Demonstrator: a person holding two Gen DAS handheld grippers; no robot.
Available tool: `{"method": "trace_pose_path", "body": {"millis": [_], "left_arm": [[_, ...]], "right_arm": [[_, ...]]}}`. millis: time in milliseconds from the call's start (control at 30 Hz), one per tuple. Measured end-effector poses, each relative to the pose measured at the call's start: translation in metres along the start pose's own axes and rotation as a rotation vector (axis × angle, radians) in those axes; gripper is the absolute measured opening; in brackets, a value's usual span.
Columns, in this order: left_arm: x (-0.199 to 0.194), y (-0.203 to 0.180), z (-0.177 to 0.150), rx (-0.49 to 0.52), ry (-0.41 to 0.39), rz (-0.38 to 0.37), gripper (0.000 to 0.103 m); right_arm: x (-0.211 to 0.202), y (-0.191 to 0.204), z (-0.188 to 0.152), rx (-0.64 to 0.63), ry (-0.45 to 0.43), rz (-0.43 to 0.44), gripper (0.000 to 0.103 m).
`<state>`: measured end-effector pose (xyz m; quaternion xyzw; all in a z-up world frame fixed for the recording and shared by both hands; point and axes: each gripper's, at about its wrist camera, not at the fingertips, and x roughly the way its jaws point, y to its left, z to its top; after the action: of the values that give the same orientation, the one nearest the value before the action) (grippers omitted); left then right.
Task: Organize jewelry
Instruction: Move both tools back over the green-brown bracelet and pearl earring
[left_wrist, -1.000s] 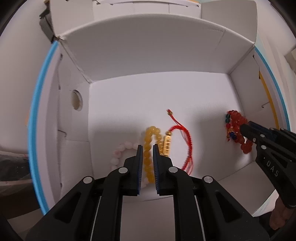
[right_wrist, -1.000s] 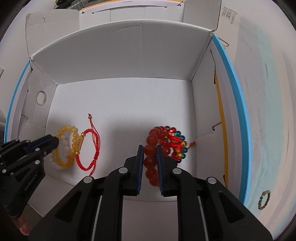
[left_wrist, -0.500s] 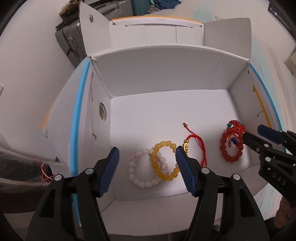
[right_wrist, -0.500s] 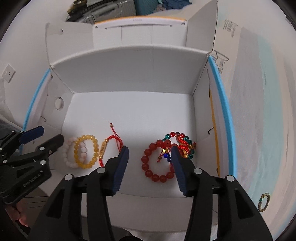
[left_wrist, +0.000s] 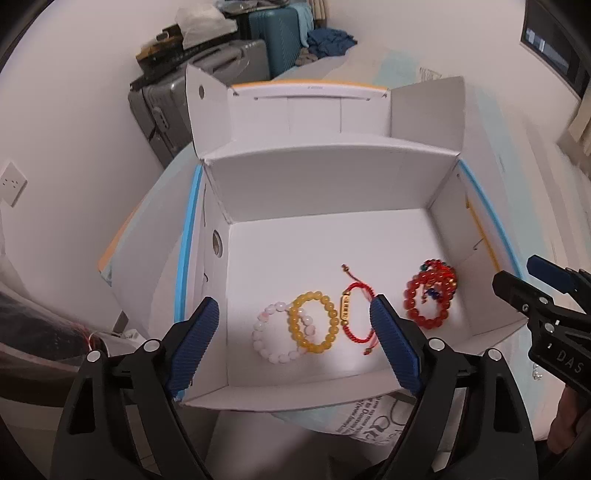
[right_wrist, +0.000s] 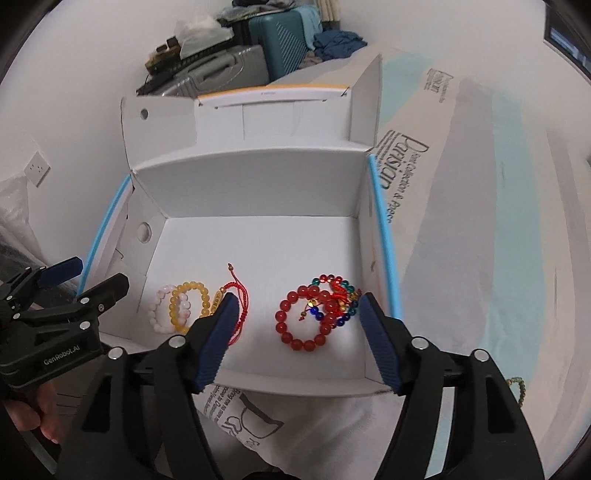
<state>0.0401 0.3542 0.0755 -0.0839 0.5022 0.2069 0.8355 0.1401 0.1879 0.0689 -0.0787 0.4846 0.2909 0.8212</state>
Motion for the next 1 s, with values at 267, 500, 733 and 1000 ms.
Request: {"method": "trace_pose_path", "body": {"millis": [267,500,733,1000], "left_arm": [[-0.023,-0.029,0.004,0.017,-0.052,-0.013,0.097],[-0.041,-0.068,0.005,0.062,-0.086,-0.053,0.097],[-0.052,-0.112,0.000,0.116,-0.106,-0.099,0.097],[-0.052,-0.166,-0.012,0.177,-0.097,-0.149,0.097]], "right_arm": [[-0.037,-0.023,-0.016,0.029,-0.075,-0.003,0.084],[-0.065,-0.059,-0.029,0.076,-0.116,-0.025,0.091],[-0.089,-0.107,-0.046,0.136,-0.129,-0.056,0.095],[-0.106,-0.153,-0.068,0.189,-0.136,-0.104,0.095]]}}
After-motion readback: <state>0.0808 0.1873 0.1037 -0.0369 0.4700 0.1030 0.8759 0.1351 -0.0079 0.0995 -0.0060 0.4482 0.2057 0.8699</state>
